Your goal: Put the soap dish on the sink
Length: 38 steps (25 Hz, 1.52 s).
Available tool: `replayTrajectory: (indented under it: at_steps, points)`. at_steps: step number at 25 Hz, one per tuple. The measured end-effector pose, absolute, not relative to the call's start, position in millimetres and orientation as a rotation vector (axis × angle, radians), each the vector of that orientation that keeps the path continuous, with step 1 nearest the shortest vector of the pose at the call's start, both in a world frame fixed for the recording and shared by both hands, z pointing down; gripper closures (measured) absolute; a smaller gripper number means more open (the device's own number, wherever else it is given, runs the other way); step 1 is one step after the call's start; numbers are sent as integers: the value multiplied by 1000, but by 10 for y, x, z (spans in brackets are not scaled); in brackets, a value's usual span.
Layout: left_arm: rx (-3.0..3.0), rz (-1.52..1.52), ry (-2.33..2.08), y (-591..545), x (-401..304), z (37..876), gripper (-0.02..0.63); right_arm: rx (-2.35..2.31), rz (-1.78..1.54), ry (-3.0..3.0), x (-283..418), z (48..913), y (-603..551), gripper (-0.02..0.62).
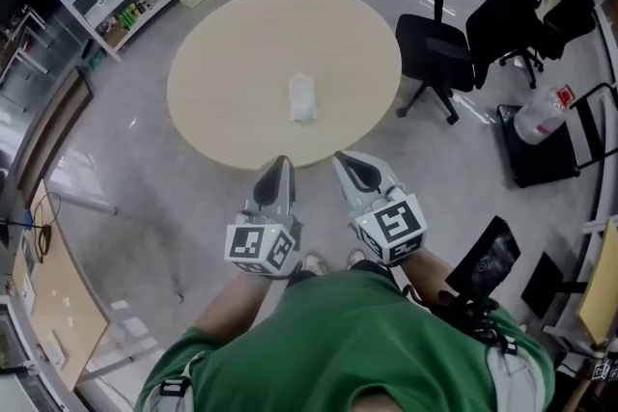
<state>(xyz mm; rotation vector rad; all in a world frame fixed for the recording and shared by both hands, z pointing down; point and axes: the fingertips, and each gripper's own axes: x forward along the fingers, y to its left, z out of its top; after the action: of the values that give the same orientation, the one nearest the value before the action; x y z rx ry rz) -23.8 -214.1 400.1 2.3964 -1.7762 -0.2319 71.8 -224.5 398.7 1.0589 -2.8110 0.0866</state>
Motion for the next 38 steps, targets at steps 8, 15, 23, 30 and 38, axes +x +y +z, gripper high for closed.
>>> replayTrajectory:
  at_steps: [8, 15, 23, 30, 38]
  points:
    - [2392, -232, -1780, -2043, -217, 3978, 600, 1065, 134, -2807, 782, 4045, -2162, 592]
    - [2400, -225, -1767, -2050, -136, 3965, 600, 1083, 142, -2805, 862, 4038, -2171, 592]
    - [2406, -221, -1753, -2062, -132, 3976, 600, 1102, 150, -2796, 877, 4058, -2181, 592]
    - [2410, -229, -1749, -2041, -192, 3934, 600, 1111, 140, -2792, 826, 4036, -2154, 592]
    - [2418, -237, -1745, -2074, -189, 3895, 600, 1121, 129, -2788, 823, 4002, -2194, 592]
